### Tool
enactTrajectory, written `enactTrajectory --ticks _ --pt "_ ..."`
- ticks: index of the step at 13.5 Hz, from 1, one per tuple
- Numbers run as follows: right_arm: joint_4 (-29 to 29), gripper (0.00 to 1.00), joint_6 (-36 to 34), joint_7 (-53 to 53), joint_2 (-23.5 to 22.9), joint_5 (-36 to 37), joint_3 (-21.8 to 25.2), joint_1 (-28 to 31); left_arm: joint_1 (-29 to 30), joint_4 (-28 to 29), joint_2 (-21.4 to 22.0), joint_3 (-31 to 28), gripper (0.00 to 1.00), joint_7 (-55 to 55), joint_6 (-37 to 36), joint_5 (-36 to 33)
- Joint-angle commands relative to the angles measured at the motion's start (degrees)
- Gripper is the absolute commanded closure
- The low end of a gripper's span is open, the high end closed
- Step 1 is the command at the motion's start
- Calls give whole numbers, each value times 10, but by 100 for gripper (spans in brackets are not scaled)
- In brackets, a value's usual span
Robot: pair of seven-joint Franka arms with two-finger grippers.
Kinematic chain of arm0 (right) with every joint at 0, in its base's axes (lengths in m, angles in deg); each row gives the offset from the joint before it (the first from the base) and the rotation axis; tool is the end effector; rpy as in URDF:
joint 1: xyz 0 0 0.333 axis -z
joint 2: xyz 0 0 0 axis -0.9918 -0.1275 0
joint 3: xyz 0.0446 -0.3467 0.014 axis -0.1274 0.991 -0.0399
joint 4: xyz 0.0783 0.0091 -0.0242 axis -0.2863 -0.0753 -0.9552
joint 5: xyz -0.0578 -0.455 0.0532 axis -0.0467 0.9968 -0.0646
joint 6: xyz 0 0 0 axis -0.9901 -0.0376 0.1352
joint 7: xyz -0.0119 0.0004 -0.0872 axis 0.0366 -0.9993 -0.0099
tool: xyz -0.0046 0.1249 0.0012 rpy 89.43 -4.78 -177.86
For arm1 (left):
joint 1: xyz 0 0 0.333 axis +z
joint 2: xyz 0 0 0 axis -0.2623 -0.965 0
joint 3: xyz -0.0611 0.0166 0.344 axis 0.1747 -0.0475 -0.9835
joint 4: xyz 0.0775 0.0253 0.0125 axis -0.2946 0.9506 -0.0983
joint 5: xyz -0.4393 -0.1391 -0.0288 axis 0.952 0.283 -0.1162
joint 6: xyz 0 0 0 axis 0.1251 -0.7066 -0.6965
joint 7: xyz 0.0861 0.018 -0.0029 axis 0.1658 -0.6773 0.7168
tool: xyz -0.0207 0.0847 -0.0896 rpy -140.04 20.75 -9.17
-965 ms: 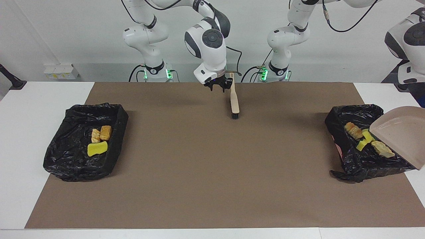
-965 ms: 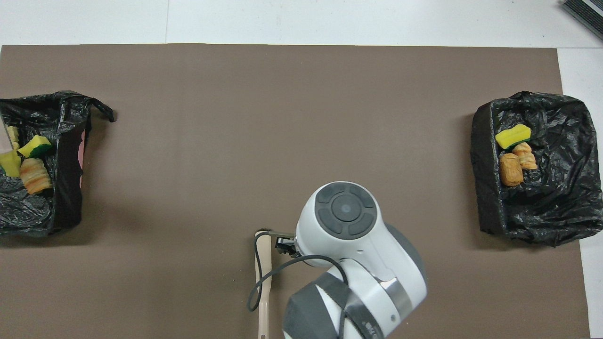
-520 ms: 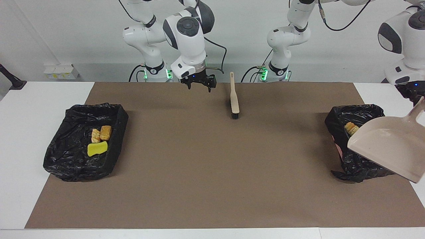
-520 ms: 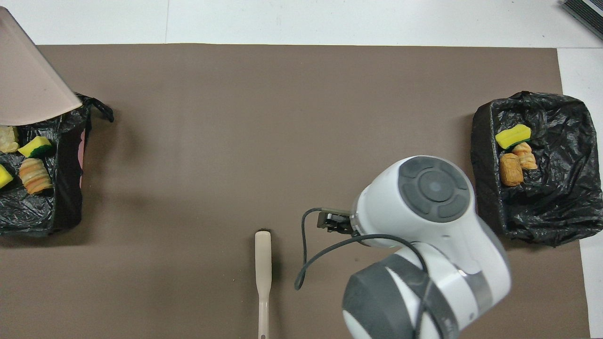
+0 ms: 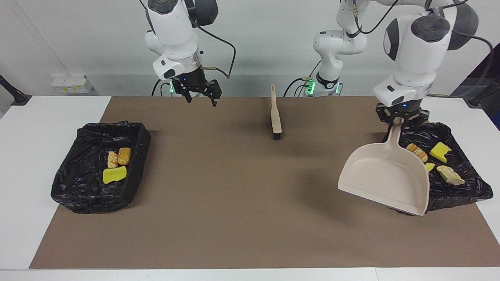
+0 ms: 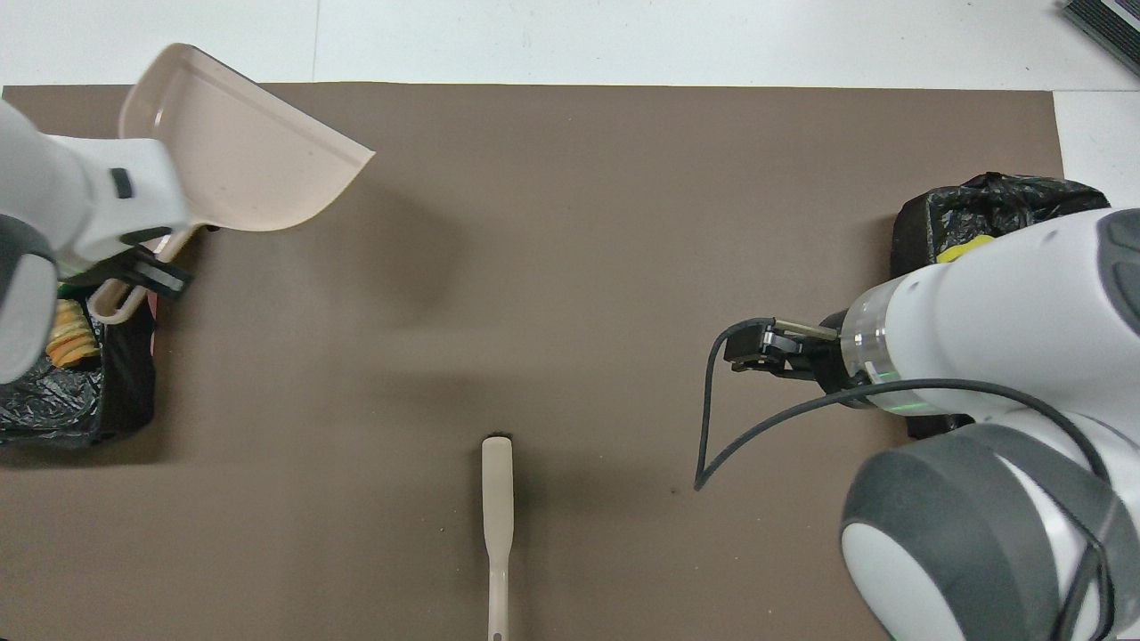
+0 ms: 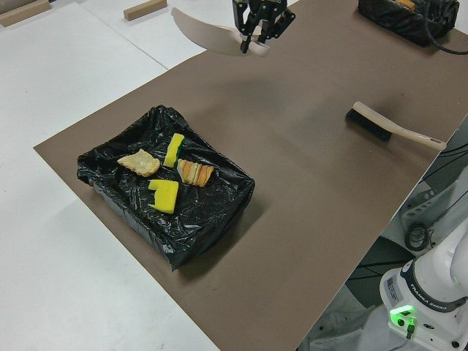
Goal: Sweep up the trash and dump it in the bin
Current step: 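Lower the empty dustpan onto the table center with the left gripper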
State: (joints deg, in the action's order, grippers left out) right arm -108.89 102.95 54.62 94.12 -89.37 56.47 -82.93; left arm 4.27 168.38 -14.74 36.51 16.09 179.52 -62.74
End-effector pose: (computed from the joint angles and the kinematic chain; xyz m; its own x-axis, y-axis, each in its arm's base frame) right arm 0.5639 0.1935 0.5858 0.9560 -0.2890 -0.0507 -0.2928 -0.9507 -0.1023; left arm 0.6395 -0.1395 0.5673 0.8843 -0.4603 -0.0783 -0.4663 -0.8621 -0.1984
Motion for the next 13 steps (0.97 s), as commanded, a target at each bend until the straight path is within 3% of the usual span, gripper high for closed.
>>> enactTrajectory --ticks 1,3,5,8,13 --pt "21 0 -16 26 -8 29 0 8 -96 56 10 -13 100 170 21 57" --pt "74 0 -29 65 -28 79 -1 9 -143 87 -10 -13 100 306 104 100" --pt "123 0 -70 87 -53 114 0 11 -199 86 -77 -13 100 414 189 102" --pt "196 0 -107 91 -89 139 0 13 -213 91 -111 -10 100 418 247 129" --pt "198 0 -100 91 -88 138 -2 12 -240 136 -109 -8 100 405 305 140"
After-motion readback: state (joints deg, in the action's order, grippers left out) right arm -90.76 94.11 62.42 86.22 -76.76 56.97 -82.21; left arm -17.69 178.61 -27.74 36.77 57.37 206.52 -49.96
